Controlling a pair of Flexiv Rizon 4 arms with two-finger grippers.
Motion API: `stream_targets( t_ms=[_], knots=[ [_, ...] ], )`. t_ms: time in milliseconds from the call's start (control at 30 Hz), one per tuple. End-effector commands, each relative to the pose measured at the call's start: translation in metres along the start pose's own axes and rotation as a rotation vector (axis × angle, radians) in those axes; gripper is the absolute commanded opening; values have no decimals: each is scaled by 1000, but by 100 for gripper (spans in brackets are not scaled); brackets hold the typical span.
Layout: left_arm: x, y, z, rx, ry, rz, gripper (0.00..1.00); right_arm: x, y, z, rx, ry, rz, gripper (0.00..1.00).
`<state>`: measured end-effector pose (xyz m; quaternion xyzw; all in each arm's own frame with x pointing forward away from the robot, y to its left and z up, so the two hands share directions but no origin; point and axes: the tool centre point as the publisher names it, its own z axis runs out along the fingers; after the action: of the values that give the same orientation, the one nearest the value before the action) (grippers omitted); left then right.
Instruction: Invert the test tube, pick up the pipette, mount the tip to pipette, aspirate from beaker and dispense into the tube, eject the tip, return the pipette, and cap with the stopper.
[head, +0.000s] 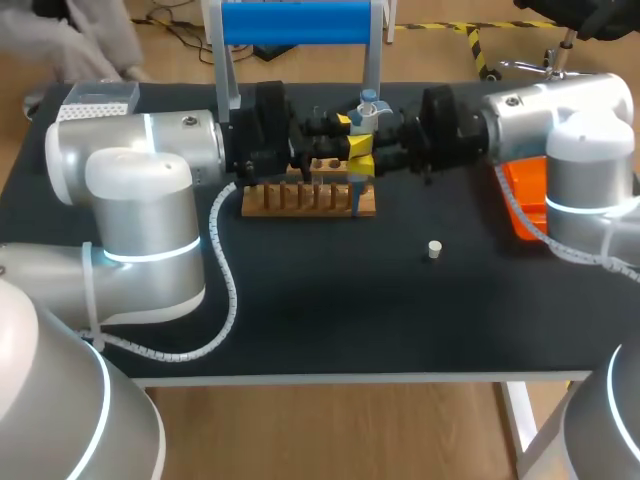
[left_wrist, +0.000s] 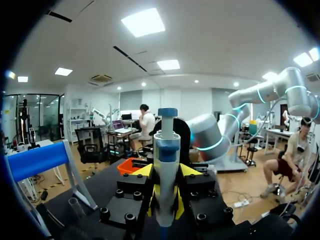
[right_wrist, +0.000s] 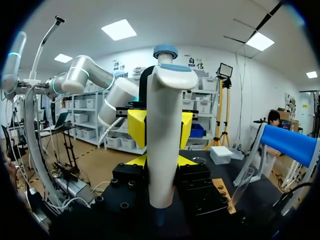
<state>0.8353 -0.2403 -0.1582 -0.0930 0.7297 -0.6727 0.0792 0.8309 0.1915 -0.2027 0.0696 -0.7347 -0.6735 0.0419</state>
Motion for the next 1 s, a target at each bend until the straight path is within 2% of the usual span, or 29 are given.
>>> stream_targets(
  t_ms=[33, 300, 633, 833, 1000],
  knots=[
    [-1, 1, 2, 3, -5, 0, 0, 0, 1, 0, 5, 6, 0, 100],
    [-1, 1, 2, 3, -5, 0, 0, -2, -4, -16, 6, 2, 10, 100],
    [-1, 1, 2, 3, -5, 0, 0, -9, -18, -63, 1, -26, 49, 100],
    [-1, 1, 2, 3, -5, 0, 0, -26, -17, -94, 16, -66, 38, 100],
    [-1, 1, 2, 3, -5, 0, 0, -56, -13, -114, 44, -121, 26, 100]
  ],
)
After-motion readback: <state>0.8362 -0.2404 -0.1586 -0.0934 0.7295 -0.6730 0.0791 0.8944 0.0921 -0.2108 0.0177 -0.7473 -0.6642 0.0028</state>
